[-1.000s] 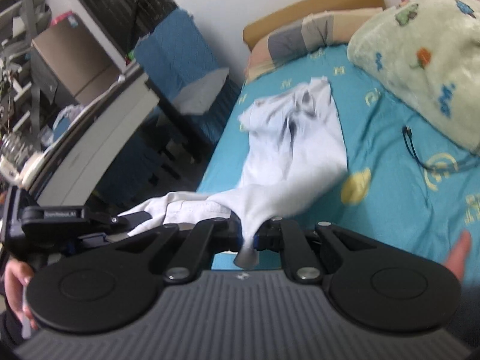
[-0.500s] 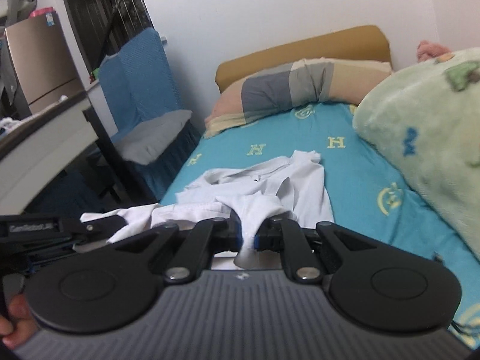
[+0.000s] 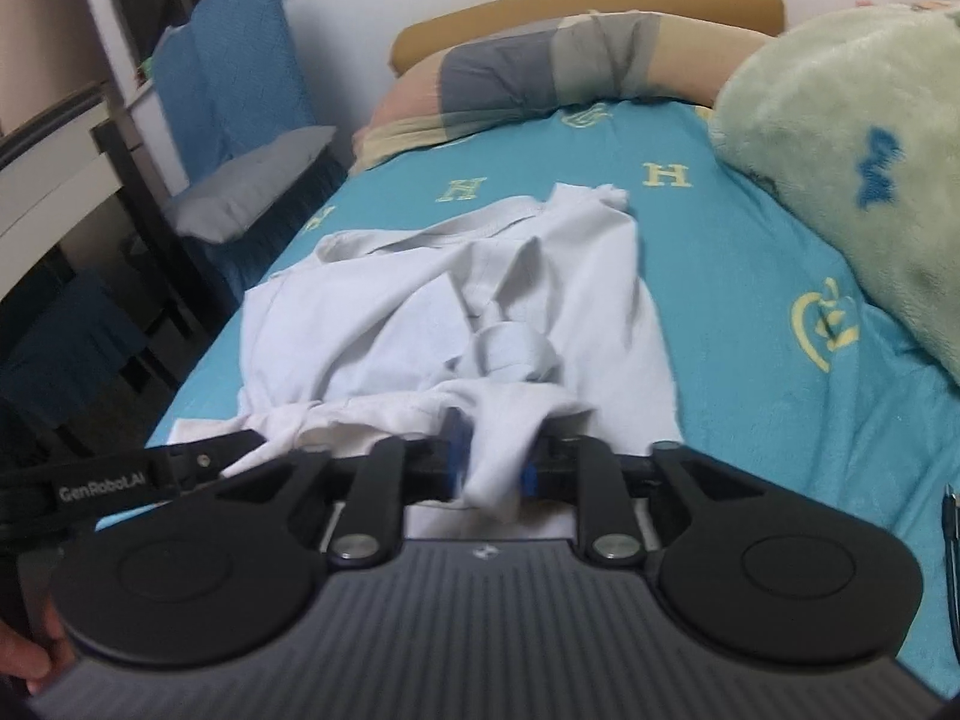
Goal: Fold clothes
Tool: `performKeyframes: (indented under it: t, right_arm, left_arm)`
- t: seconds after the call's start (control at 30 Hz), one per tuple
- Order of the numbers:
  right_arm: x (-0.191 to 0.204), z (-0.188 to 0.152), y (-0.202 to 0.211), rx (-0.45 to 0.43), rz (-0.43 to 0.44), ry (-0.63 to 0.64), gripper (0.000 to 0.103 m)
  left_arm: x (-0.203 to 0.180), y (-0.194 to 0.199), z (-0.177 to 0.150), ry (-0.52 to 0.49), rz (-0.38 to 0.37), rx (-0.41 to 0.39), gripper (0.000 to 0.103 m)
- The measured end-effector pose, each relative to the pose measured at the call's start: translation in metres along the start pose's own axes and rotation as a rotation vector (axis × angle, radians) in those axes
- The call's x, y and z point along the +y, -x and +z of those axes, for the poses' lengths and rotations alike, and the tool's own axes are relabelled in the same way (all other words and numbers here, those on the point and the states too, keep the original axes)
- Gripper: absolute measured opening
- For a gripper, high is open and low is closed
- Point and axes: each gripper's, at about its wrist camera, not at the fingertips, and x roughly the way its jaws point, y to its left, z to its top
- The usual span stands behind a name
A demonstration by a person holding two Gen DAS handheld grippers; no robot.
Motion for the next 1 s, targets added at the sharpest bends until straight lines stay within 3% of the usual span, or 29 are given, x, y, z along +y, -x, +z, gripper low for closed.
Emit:
performKeyframes:
  t: [0.03,0.07,0.1,0.23,0.4,0.47,0.67,0.77,0.9,1.0]
  right_arm:
    - [0.002,0.000,0.004,0.000,0.016,0.002,0.061]
    - [0.004,-0.001,0.008,-0.002,0.031,0.002,0.069]
    - [0.006,-0.001,0.013,-0.010,0.037,0.003,0.071]
    - [0.012,-0.002,0.039,-0.050,0.013,0.008,0.071]
    - [0.005,-0.003,0.078,-0.083,-0.026,-0.049,0.071]
    - [0.001,-0.007,0.097,-0.090,-0.029,-0.099,0.071]
    - [-0.018,-0.031,0.130,0.017,0.081,-0.375,0.073]
    - [-0.022,-0.054,0.137,0.072,0.135,-0.520,0.073]
    - [-0.028,-0.083,0.133,0.151,0.200,-0.724,0.073]
    - [-0.034,-0.099,0.125,0.184,0.183,-0.836,0.073]
  left_arm:
    - [0.000,0.003,0.001,0.004,-0.011,0.001,0.053]
    - [-0.002,0.007,0.001,0.002,-0.019,-0.005,0.058]
    - [-0.004,0.013,0.000,-0.004,-0.021,-0.015,0.065]
    - [-0.009,0.036,-0.001,0.007,-0.010,-0.035,0.072]
    - [-0.013,0.069,-0.010,0.043,-0.023,-0.032,0.074]
    - [-0.017,0.084,-0.021,0.071,-0.027,0.005,0.076]
    - [-0.022,0.111,-0.059,0.218,-0.073,0.138,0.077]
    - [-0.012,0.104,-0.075,0.345,-0.114,0.227,0.077]
    - [0.012,0.076,-0.102,0.591,-0.179,0.377,0.073]
    - [0.025,0.067,-0.111,0.689,-0.199,0.375,0.071]
